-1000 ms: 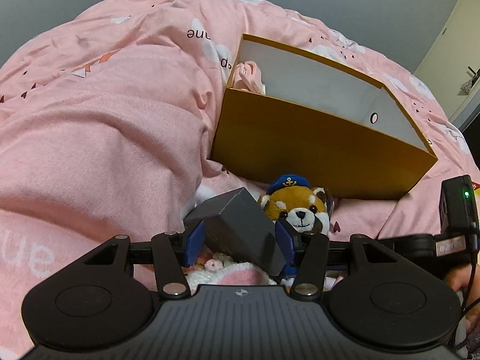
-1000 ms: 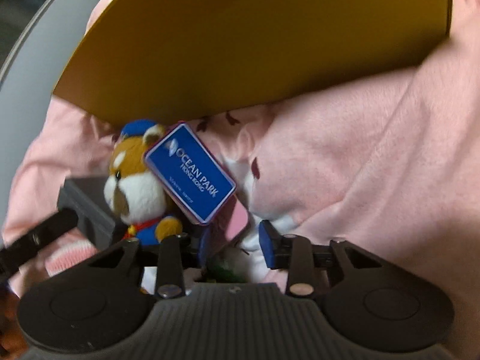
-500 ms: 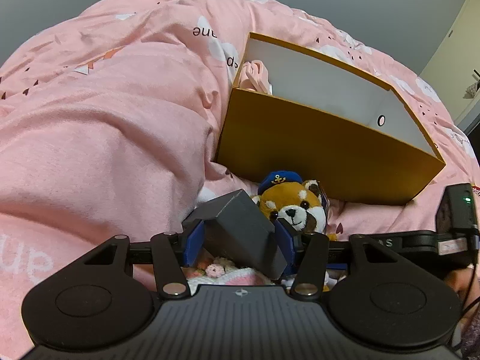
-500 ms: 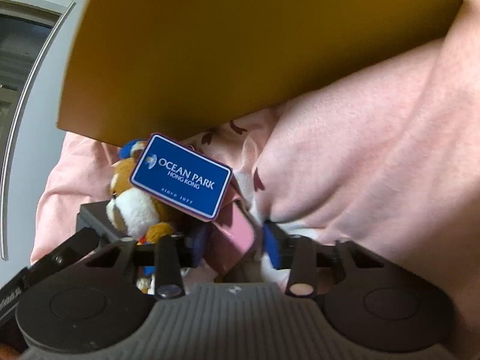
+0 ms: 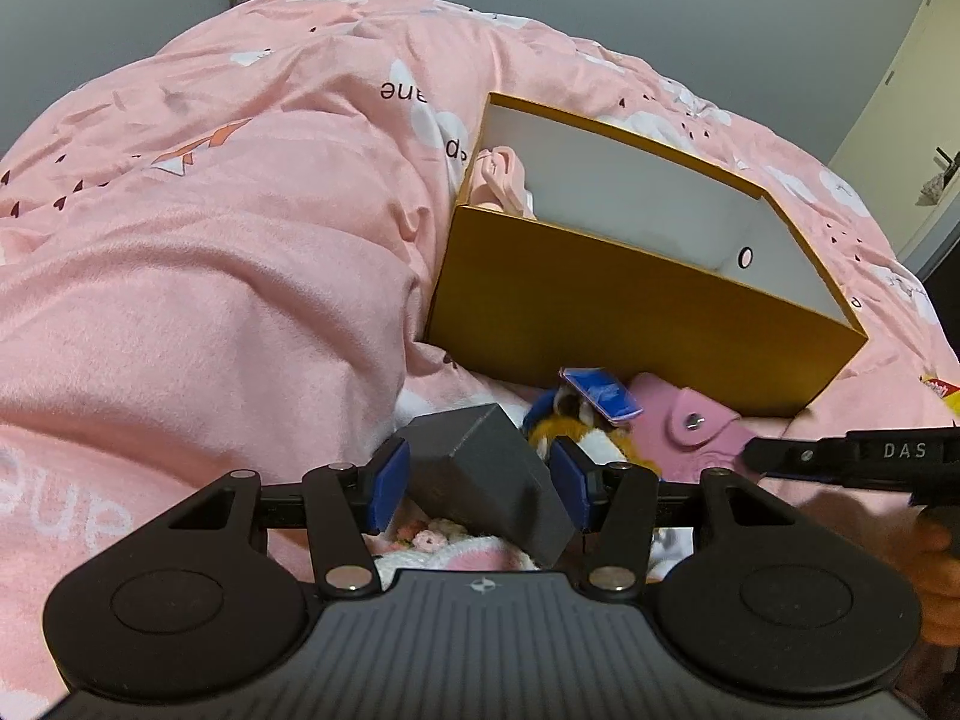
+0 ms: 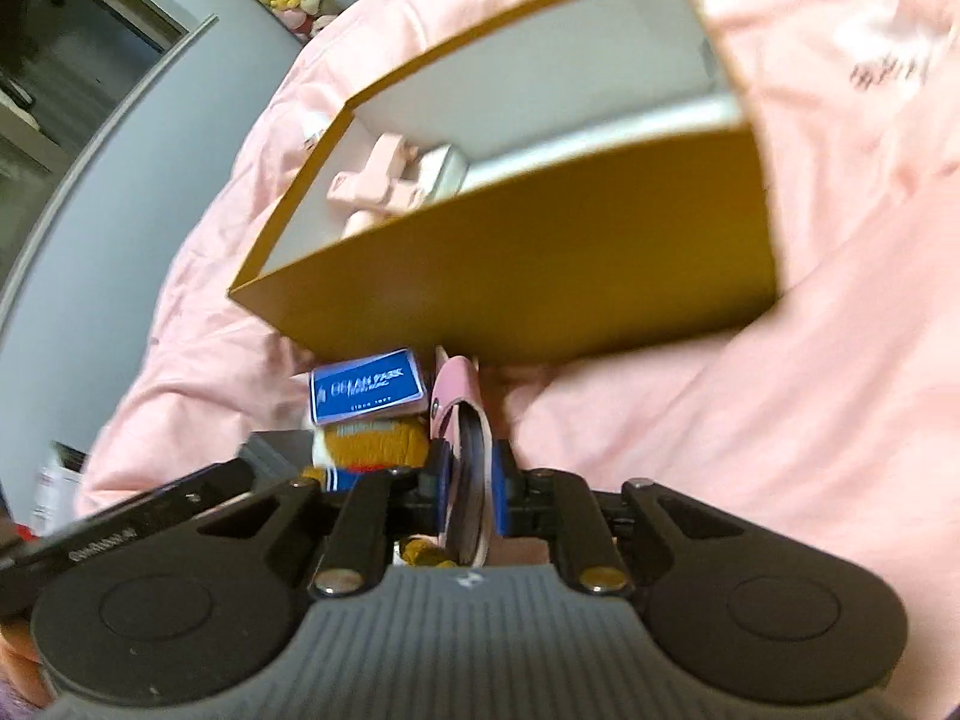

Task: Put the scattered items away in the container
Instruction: 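Grasp the grey box with the left gripper while the right gripper grasps the pink wallet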

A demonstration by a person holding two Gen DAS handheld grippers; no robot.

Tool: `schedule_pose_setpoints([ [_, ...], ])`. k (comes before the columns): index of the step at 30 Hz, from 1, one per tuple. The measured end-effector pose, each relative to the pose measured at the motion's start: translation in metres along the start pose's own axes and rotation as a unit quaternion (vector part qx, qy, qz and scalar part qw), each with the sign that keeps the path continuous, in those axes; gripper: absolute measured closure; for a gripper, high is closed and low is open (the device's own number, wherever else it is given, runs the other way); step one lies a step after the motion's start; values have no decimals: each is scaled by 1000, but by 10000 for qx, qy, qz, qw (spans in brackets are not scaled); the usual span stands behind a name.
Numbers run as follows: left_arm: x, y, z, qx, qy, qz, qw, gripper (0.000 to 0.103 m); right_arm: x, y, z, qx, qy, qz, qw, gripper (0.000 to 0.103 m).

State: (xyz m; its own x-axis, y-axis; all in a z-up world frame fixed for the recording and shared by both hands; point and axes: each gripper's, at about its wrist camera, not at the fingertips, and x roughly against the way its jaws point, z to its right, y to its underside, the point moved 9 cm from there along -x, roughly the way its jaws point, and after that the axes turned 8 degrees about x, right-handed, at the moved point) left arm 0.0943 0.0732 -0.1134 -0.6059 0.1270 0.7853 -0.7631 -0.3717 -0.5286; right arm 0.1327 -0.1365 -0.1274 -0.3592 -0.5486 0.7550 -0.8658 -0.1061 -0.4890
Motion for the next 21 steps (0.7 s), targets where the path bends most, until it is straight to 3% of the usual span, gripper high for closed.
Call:
schedule_pose_setpoints([
  [5, -1, 2, 0, -16, 2, -86, 10000, 42, 7, 3, 11, 509, 450, -126, 9976, 87],
  [9, -4, 5, 1, -12, 24, -176, 9998, 42, -8, 20, 9, 973, 679, -604, 9911, 83],
  [15, -9, 3, 3, 121, 46, -205, 9997, 41, -8, 7, 17, 1073, 895, -430, 9892, 70],
  [21, -19, -8, 6, 360, -213, -202, 9989, 40, -17, -4, 16, 1039, 789, -424, 9905, 69],
])
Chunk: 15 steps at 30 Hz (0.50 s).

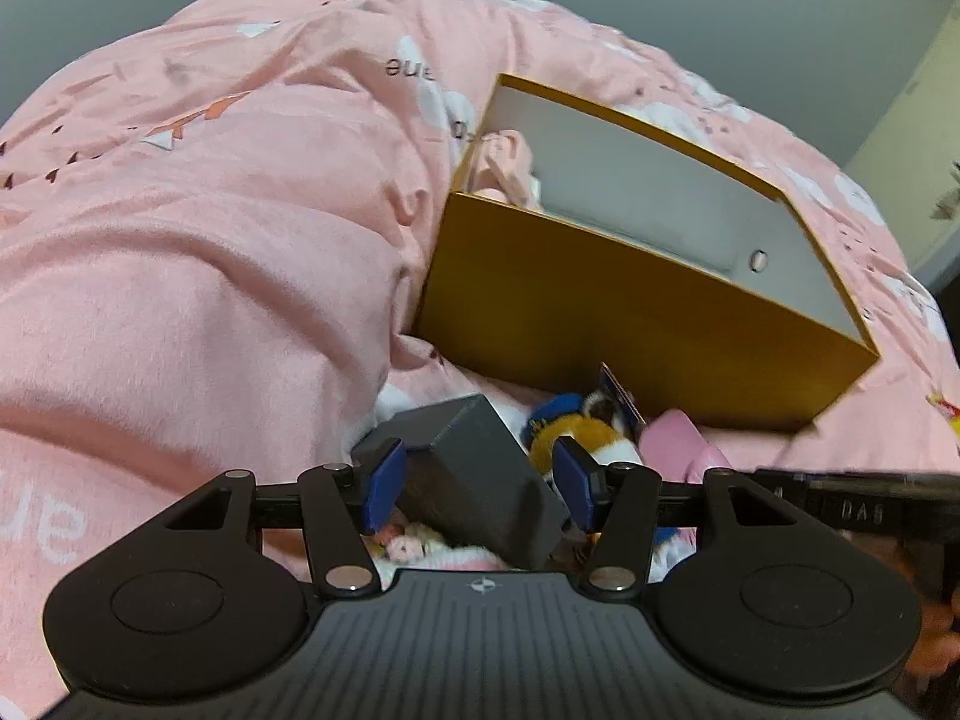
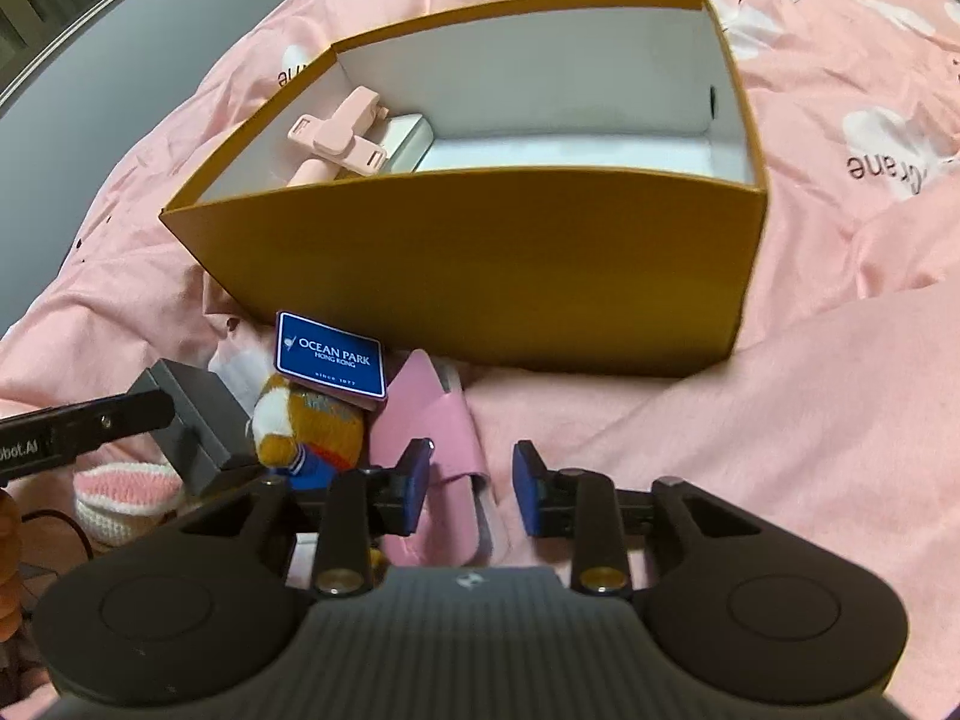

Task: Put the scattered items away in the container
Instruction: 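Grasp the grey box with the left gripper while the right gripper grasps the pink wallet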

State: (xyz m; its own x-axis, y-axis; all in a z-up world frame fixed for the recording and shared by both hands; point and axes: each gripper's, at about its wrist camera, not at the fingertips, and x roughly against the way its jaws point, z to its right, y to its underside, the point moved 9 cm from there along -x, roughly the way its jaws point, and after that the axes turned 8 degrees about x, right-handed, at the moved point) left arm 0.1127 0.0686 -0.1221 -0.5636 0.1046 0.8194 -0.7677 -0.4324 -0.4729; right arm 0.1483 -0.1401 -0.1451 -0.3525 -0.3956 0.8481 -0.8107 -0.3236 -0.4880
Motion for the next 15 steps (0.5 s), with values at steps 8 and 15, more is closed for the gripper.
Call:
schedule_pose_setpoints([
  [8, -16, -7, 13, -88, 258, -34, 9996, 40, -18, 2, -2, -6, -69, -84, 9999, 69],
  [15, -7, -12, 10, 203, 854, -80, 9961, 41, -17, 4, -1, -101, -119, -65, 9999, 70],
])
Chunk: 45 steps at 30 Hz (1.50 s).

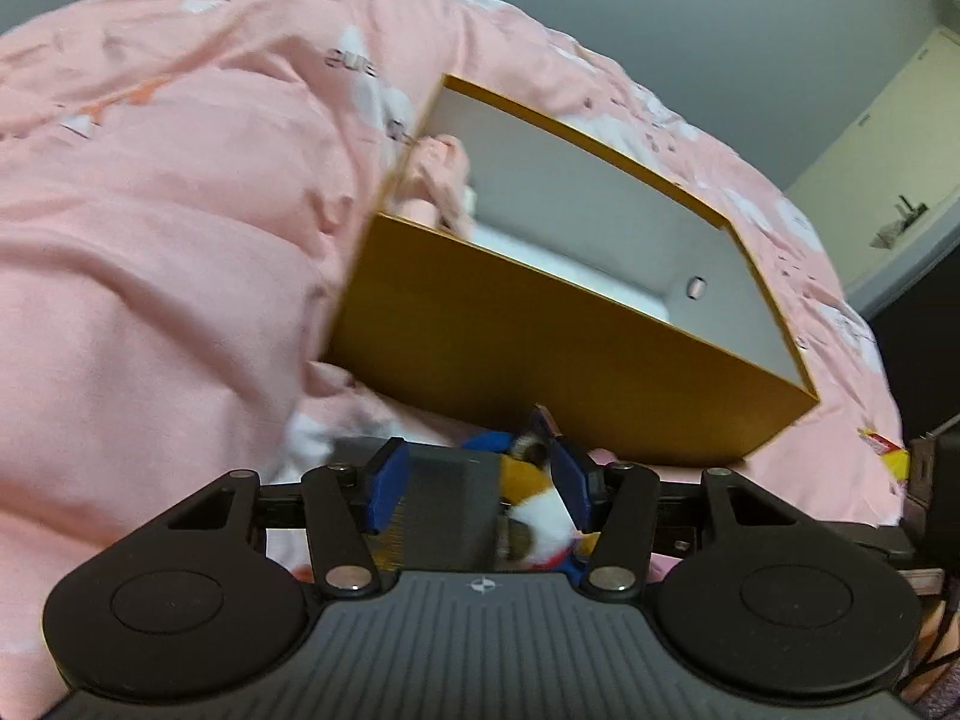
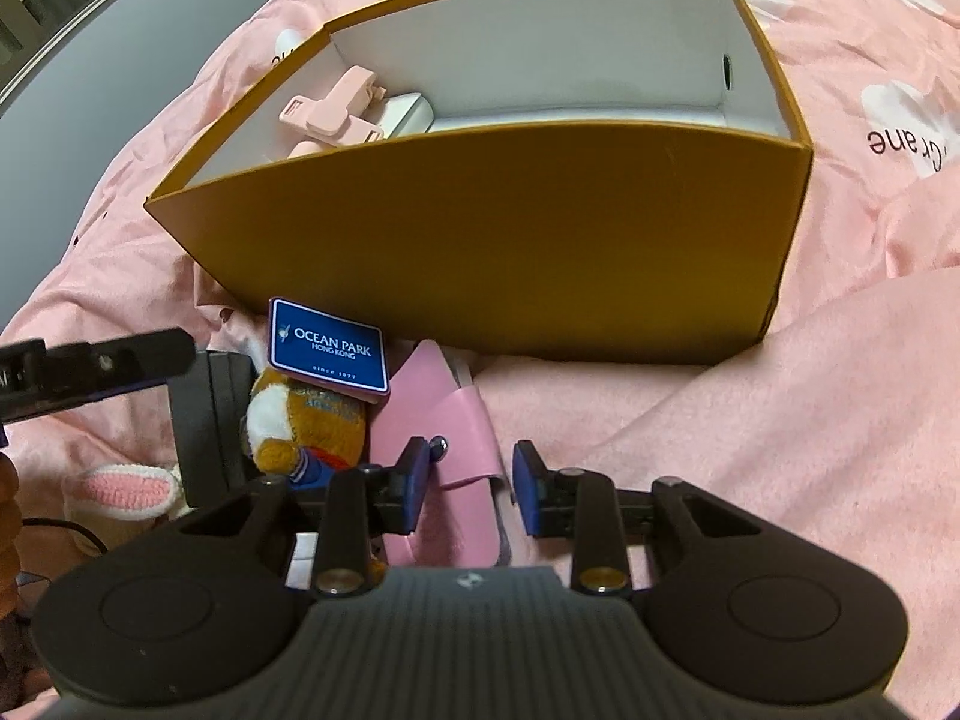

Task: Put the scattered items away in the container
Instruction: 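Grasp the grey box with the left gripper while the right gripper grasps the pink wallet, then lift the grey box and pink wallet and carry them over the open box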

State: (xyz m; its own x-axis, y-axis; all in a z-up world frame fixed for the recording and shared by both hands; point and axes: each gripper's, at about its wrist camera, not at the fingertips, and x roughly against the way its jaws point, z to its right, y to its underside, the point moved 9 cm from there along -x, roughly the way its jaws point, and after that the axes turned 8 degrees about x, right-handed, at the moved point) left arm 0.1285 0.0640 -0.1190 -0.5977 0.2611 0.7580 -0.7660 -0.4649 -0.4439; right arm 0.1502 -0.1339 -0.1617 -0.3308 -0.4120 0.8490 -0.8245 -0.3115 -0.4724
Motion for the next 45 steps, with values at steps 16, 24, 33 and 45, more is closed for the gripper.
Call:
schedule_pose_setpoints([
  [16, -12, 14, -37, -119, -445, -508, 9976, 41, 2, 1, 3, -56, 16, -15, 10000, 69],
  [24, -23, 11, -41, 636, 403, -703, 9947, 33, 1, 2, 5, -99, -30, -56, 9999, 69],
  [33, -39, 13, -37, 1240, 1008, -939, 9827, 14, 0, 3, 8, -175, -47, -97, 9998, 70],
  [45, -36, 21, -19, 1298, 1419, -1036, 9759, 15, -10, 7, 12, -321, -180, -180, 9992, 67],
])
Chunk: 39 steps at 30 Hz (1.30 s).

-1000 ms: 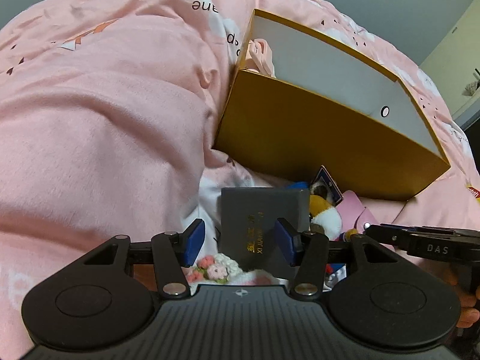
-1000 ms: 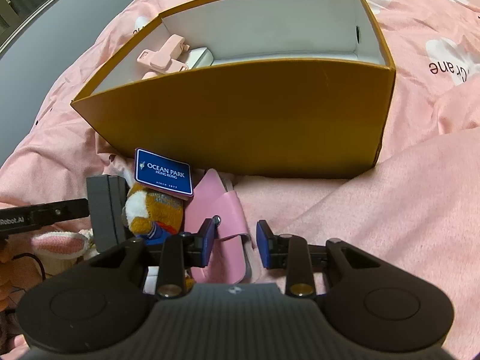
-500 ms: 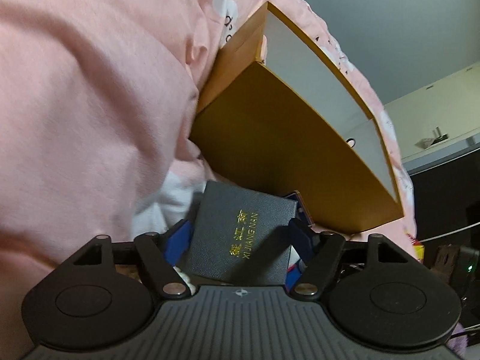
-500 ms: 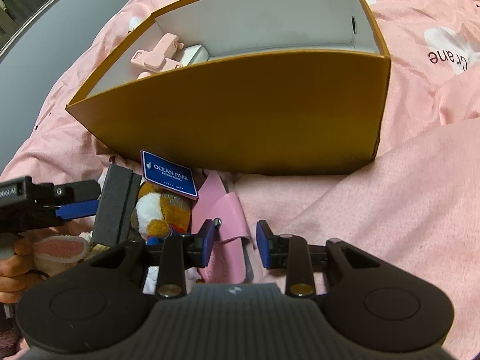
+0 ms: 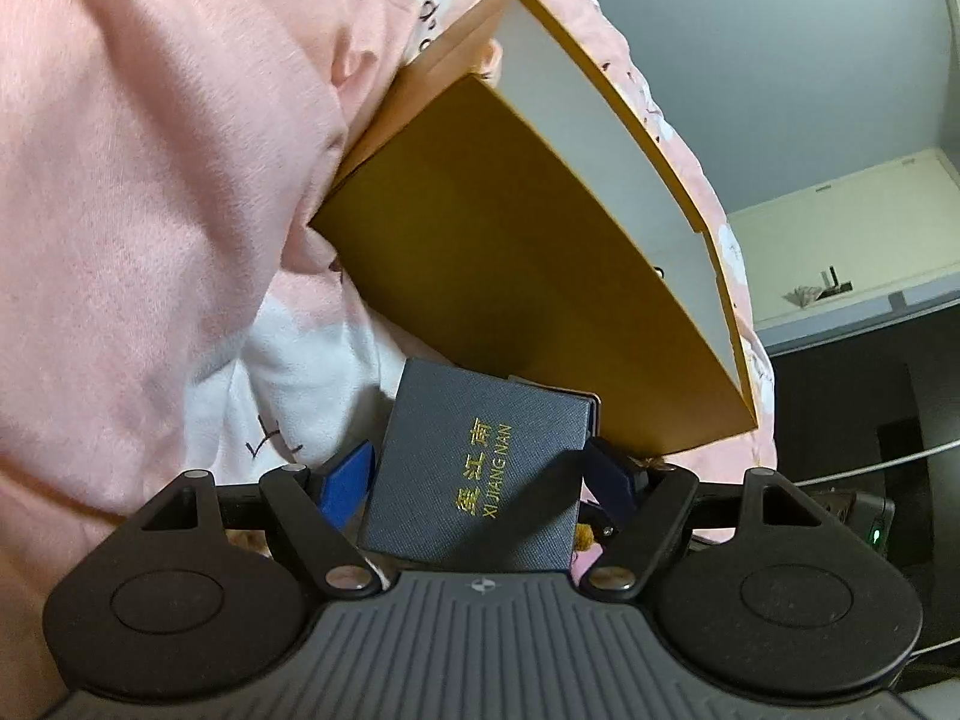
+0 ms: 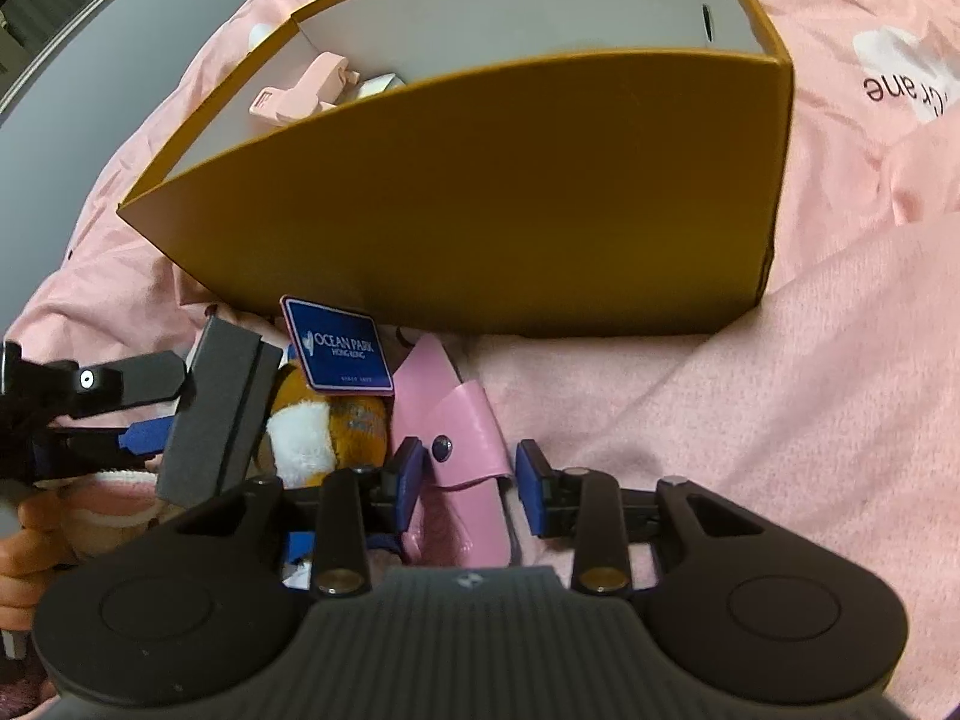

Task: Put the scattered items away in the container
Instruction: 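Lift the grey box and pink wallet and carry them over the open box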

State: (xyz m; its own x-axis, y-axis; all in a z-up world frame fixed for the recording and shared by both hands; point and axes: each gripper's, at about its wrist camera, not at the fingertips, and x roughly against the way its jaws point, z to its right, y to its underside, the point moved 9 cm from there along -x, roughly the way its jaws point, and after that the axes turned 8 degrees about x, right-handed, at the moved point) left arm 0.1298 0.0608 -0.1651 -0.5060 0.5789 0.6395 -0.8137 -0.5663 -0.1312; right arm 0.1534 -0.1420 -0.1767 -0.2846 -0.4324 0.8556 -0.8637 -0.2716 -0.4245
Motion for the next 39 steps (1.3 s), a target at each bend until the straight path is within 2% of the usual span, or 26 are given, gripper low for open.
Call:
schedule_pose_setpoints([
  [1, 1, 2, 4, -77, 5, 11, 10000, 19, 1, 0, 0, -19, -27, -5, 10000, 67],
  [2, 2, 4, 7, -160, -9, 44, 9999, 31, 2, 1, 0, -29, -47, -6, 10000, 67],
  [6, -1, 13, 28, -552, -82, 156, 9983, 40, 7, 2, -3, -10, -56, 34, 10000, 74],
  [9, -3, 22, 40, -781, -30, 54, 9969, 45, 16, 4, -6, -21, -51, 105, 9999, 78],
  [13, -5, 29, 46, -1006, -151, 67, 9948, 45, 34, 4, -5, -94, -36, 259, 9996, 84],
  [18, -8, 36, 47, -1025, -243, -58, 9944, 45, 62, 0, 1, -55, 202, 506, 9985, 84],
  [21, -14, 39, 49, -1058, -268, -170, 9939, 38, 76, -6, 4, 86, 355, 660, 9972, 84],
  [25, -26, 44, 49, -1114, -308, -321, 9928, 35, 81, 0, 16, 106, 468, 635, 9968, 84],
  [35, -37, 44, 47, -947, -240, -406, 9944, 36, 48, 10, 31, -439, 41, 382, 9983, 81],
  [37, -39, 44, 48, -937, -215, -413, 9945, 37, 42, 9, 31, -498, -114, 372, 9980, 76],
  [39, -40, 45, 48, -930, -193, -429, 9946, 39, 34, 10, 31, -538, -243, 323, 9977, 75],
])
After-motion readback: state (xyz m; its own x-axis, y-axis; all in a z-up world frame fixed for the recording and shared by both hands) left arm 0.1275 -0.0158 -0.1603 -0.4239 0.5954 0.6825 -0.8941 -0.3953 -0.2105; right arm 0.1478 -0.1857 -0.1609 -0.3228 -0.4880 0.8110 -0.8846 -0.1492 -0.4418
